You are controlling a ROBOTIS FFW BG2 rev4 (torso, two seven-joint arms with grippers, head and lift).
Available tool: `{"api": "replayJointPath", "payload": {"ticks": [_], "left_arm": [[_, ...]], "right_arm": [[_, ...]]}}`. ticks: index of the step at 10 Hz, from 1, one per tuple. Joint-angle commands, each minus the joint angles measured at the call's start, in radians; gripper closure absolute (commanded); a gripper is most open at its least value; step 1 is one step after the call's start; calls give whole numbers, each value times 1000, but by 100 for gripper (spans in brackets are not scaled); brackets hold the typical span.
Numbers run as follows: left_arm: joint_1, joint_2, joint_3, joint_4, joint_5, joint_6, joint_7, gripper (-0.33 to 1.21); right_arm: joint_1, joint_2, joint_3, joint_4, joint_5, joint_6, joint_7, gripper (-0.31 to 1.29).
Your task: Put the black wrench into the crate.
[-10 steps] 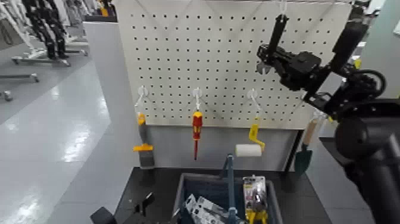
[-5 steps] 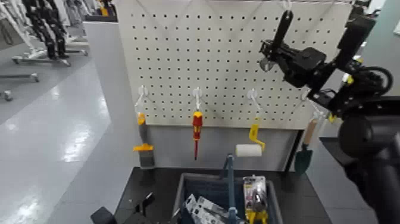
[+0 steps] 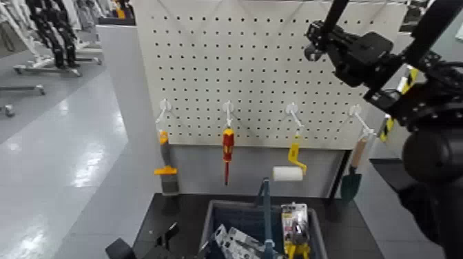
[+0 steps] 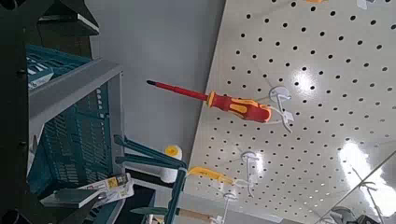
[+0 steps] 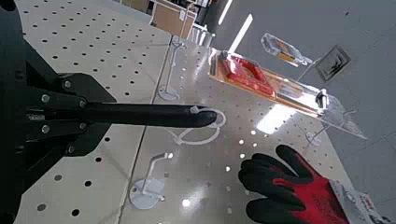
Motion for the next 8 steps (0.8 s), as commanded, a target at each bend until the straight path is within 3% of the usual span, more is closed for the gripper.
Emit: {"api": "replayJointPath", "payload": {"ticks": [1,3,8], "left_arm": [[2,2,-1,-2,0,2,-1,9],[5,2,2,-3,0,2,-1,9],[6,5,-6,-5,6,9,-4,9]], "right_arm": [[99,31,-6,-91,-1,32,-34,122],[224,68,-9,-114,-18,78,-78,122],[421,90,-70,-135,-23,270,-140,122]]}}
